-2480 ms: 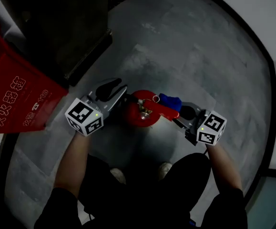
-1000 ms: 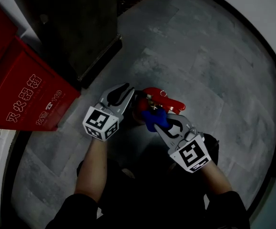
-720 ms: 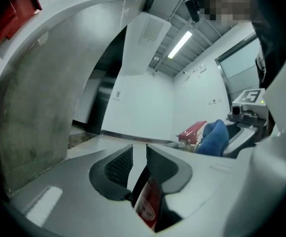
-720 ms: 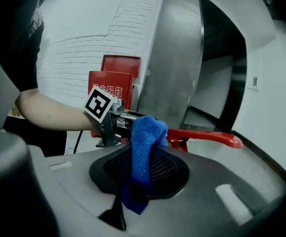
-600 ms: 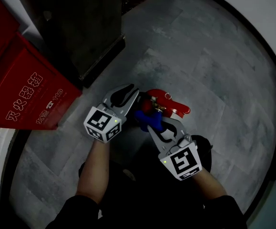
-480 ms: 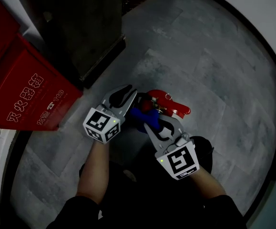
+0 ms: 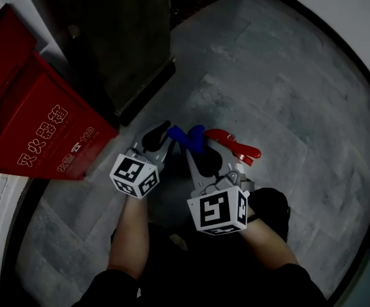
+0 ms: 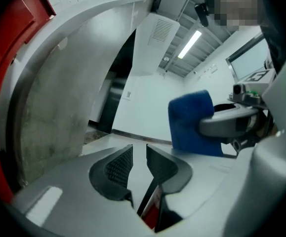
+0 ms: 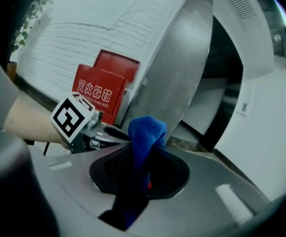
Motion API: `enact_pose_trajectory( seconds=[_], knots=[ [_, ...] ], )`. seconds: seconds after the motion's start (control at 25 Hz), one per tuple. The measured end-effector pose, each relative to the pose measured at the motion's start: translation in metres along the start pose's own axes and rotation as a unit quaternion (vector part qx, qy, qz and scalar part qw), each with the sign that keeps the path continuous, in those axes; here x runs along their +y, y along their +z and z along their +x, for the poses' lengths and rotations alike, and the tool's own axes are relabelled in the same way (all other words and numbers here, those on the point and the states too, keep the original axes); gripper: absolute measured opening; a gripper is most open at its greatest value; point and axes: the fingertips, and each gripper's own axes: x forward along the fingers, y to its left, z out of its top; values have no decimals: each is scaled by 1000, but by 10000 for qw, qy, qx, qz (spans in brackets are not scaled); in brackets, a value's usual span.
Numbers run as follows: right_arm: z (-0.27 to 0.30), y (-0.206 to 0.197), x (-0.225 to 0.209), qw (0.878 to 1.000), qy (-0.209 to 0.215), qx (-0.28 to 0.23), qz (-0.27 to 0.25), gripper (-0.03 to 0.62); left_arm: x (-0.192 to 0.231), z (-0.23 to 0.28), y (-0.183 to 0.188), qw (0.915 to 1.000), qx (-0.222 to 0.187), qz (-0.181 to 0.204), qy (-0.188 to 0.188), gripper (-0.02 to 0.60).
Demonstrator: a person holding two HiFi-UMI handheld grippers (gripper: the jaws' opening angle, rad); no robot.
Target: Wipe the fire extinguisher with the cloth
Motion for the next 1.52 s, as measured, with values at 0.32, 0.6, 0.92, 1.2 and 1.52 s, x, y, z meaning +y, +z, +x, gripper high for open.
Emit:
enact_pose_trajectory(
  seconds=[0.32,0.6,0.92,1.2,1.52],
  knots=[
    [10,-21,21,9889,-165,696,-1305,70,11,-7,12,9994,-239,-181,172,86],
    [-6,-42,47,9862,564,852,-1305,69,12,-11,1,9997,-68,-176,134,86],
    [-40,-42,37,9851,1651,474,-5,69,3,-15,-10,9998,40,-172,-68,86],
    [-70,-29,14,9833,1811,-156,11,69,-11,-19,-3,9999,15,-142,22,86],
    [-129,21,-58,9317,2413,-2092,1729,71,-12,-16,24,9987,-374,-77,323,86]
  ],
)
